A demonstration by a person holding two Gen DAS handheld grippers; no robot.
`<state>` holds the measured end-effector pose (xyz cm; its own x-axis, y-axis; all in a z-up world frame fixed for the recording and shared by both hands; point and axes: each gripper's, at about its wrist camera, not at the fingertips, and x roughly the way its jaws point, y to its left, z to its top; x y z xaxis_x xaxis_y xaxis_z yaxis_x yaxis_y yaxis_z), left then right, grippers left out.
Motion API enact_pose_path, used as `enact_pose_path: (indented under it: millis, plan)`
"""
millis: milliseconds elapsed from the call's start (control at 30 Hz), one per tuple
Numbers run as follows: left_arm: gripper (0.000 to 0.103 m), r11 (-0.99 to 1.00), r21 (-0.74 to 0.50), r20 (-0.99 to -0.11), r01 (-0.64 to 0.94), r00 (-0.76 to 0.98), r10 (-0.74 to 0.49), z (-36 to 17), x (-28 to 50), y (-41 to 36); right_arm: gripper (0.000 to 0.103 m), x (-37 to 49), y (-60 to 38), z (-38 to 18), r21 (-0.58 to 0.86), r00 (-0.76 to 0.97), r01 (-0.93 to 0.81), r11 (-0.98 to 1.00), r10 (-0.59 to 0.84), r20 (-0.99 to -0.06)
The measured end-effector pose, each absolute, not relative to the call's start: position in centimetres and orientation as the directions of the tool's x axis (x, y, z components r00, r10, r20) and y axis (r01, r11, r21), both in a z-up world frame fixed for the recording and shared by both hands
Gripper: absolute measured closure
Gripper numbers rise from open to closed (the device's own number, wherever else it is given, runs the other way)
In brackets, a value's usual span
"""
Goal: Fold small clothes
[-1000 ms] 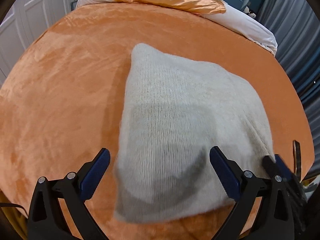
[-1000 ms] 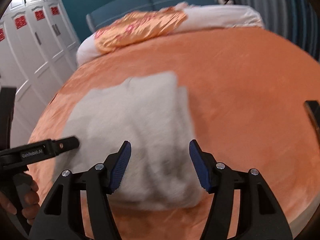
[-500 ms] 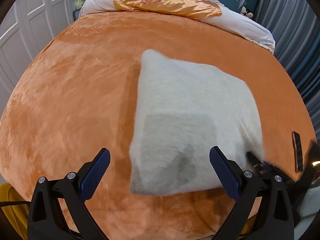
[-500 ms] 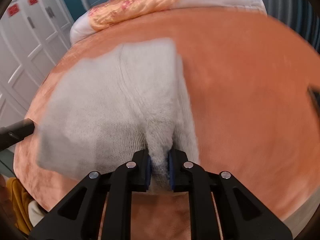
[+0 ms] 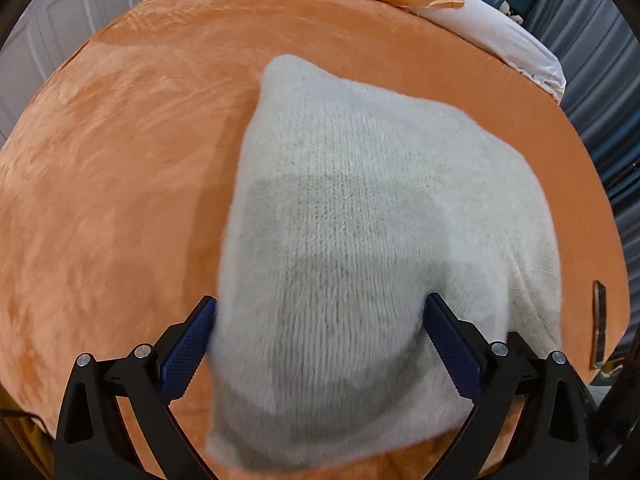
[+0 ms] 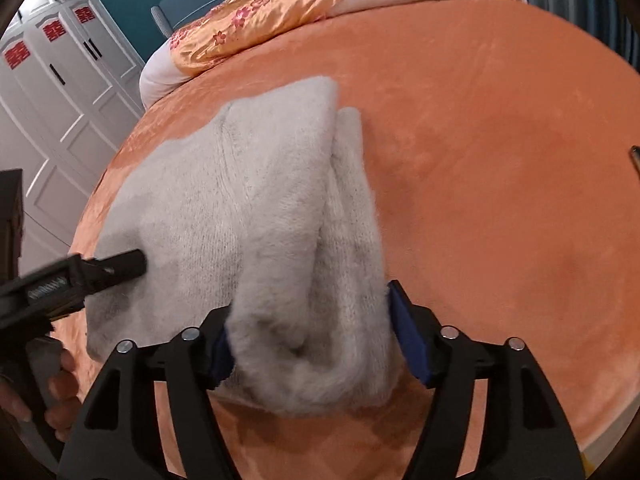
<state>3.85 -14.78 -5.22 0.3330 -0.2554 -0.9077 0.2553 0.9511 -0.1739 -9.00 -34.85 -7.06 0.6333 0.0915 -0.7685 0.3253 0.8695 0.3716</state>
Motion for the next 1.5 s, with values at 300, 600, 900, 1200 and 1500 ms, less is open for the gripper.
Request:
enact_pose_path:
  millis: [300,600,900,1200,1500]
  plan:
    - [0.005,0.939,-0.217,-0.885,0.267,0.352,-0.305,-6.8,4.5,-14.8,0.026,-7.6,-35.5,-8.3,0.452,0.628,0.315,0.835,0.174,-0.759]
    - [0.037,0.886,-0.325,-0.843,0.331,0.323,-0.43,-4.5,3.9,-13.5,0.074,-6.7,-34.2,-4.5,0.524,0.702,0.267,0.809,0.21,-0.68]
    - [0.056,0.749,-0.468,-0.668,0.47,0.366,-0.647,6.6,0.3,-9.3,0.077,-10.6,-30.0,8.6,0.499,0.861,0.144,0.854,0.141,-0.489]
    - [0.057,0.663,-0.389,-0.389,0.639,0.539,-0.747,20.8,-5.5,-2.5,0.077,-17.8,-22.7,21.2,0.381,0.986,-0.071,0.922,0.123,-0.114]
    - [0.035,0.819,-0.228,-0.396,0.527,0.719,-0.572,18.8,-1.5,2.9,0.063,-8.8,-19.5,17.3,0.35,0.957,-0.03,0.936,0.128,-0.259]
